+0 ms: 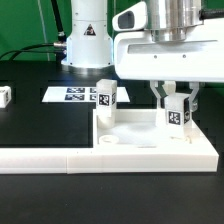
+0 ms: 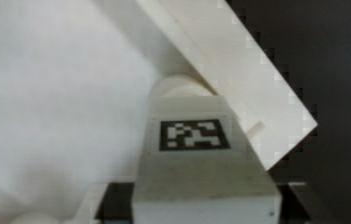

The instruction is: Assemble square table

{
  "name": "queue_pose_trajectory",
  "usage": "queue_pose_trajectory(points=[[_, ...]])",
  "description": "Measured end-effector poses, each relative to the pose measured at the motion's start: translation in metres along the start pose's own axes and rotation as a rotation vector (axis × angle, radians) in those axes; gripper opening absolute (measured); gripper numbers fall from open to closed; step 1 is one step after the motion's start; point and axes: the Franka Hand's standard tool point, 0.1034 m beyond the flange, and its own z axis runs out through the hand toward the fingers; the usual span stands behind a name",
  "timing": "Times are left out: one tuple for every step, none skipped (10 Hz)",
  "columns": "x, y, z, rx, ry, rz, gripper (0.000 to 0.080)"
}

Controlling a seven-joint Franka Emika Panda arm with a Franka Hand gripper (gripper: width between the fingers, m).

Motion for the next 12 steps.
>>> queue_pose_trajectory(points=[[0.0012, 0.0006, -0.0002, 0.008, -0.006, 0.104, 0.0291], [0.0015, 0.0008, -0.0002, 0.012, -0.011, 0.177, 0.0291], [0.0013, 0.0008, -0.0001, 0.011, -0.011, 0.197, 0.0291], [0.0011, 0.0008, 0.0000, 0.011, -0.012, 0.220, 0.0291], [0.0011, 0.0008, 0.0001, 0.011, -0.011, 0.197, 0.0388], [0.0011, 0.0008, 0.0002, 0.011, -0.011, 0.157, 0.0561], [0.0013, 0.0003, -0.0002, 0.011, -0.010, 0.095, 0.0621], [0.0016, -0.0002, -0.0006, 0.012, -0.009, 0.016, 0.0621], [0.0010, -0.0007, -0.0006, 0.012, -0.008, -0.082, 0.0644], [-0.0003, -0.0019, -0.0005, 0.011, -0.007, -0.167, 0.0644], [-0.0006, -0.0028, -0.0006, 0.004, -0.008, -0.254, 0.0649], [-0.0001, -0.0044, -0.0017, -0.011, -0.014, -0.387, 0.0649]])
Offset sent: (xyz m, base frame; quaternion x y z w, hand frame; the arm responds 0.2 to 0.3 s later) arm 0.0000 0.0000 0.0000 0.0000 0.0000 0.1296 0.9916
